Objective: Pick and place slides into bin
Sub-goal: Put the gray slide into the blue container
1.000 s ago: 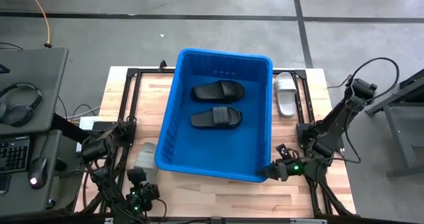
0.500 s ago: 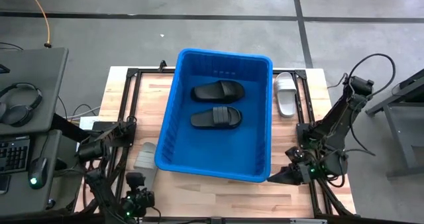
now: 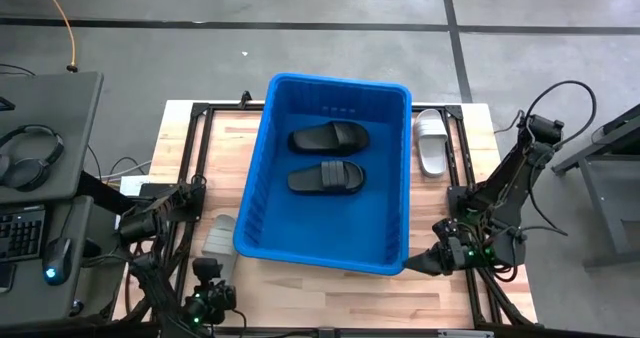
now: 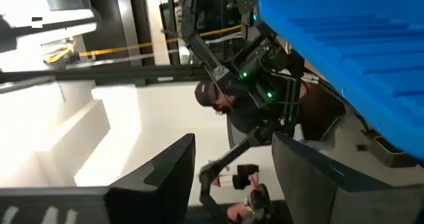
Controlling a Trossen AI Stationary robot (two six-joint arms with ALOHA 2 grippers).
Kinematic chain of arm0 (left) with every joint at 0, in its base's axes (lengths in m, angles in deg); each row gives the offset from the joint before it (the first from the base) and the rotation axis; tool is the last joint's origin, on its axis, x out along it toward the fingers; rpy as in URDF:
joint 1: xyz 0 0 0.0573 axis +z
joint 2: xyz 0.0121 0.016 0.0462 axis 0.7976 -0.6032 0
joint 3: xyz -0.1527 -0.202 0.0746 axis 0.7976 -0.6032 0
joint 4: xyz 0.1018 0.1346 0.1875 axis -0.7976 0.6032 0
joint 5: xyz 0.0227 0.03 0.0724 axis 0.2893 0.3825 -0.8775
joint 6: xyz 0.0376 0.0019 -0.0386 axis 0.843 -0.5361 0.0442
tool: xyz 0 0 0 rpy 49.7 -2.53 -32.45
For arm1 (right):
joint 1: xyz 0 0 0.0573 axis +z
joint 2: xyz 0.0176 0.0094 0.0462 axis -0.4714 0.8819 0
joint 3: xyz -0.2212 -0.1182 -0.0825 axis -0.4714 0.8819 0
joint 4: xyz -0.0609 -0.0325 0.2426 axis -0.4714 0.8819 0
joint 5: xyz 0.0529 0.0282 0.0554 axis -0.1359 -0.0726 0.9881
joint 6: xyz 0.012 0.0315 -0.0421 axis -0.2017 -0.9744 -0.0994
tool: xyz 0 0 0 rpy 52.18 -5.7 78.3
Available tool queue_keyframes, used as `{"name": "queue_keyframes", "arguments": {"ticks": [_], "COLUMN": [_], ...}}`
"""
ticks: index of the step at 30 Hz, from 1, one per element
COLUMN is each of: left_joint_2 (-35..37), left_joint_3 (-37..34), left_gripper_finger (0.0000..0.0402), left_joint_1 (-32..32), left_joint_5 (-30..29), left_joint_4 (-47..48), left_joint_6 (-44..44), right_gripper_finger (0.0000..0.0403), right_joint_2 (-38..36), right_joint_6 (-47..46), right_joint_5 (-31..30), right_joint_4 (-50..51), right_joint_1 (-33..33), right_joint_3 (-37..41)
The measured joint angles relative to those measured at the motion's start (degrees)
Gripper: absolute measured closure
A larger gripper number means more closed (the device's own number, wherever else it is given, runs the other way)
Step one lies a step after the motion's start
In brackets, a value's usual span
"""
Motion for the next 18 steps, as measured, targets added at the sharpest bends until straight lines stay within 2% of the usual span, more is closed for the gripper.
{"name": "queue_keyframes", "arguments": {"ticks": [3, 7, 10, 18], "left_joint_2": [-0.02, -0.02, -0.02, -0.02], "left_joint_3": [-2.38, -5.32, -7.10, -9.86], "left_gripper_finger": [0.0167, 0.0167, 0.0167, 0.0167], "left_joint_1": [0.13, 0.07, -0.06, 0.53], "left_joint_5": [-0.16, 3.84, 4.85, 2.19], "left_joint_4": [0.05, 0.01, 0.07, 0.00], "left_joint_6": [-3.52, -7.56, -7.98, -3.54], "right_gripper_finger": [0.0210, 0.0210, 0.0210, 0.0210], "right_joint_2": [0.00, 0.00, 0.00, 0.00], "right_joint_6": [-1.38, -2.38, -3.49, -3.89], "right_joint_5": [-1.69, -2.08, -1.86, -3.83], "right_joint_4": [0.00, -0.48, -0.44, -0.44], "right_joint_1": [0.00, -0.51, -0.55, -0.59], "right_joint_3": [0.00, 0.00, 0.00, -0.02]}}
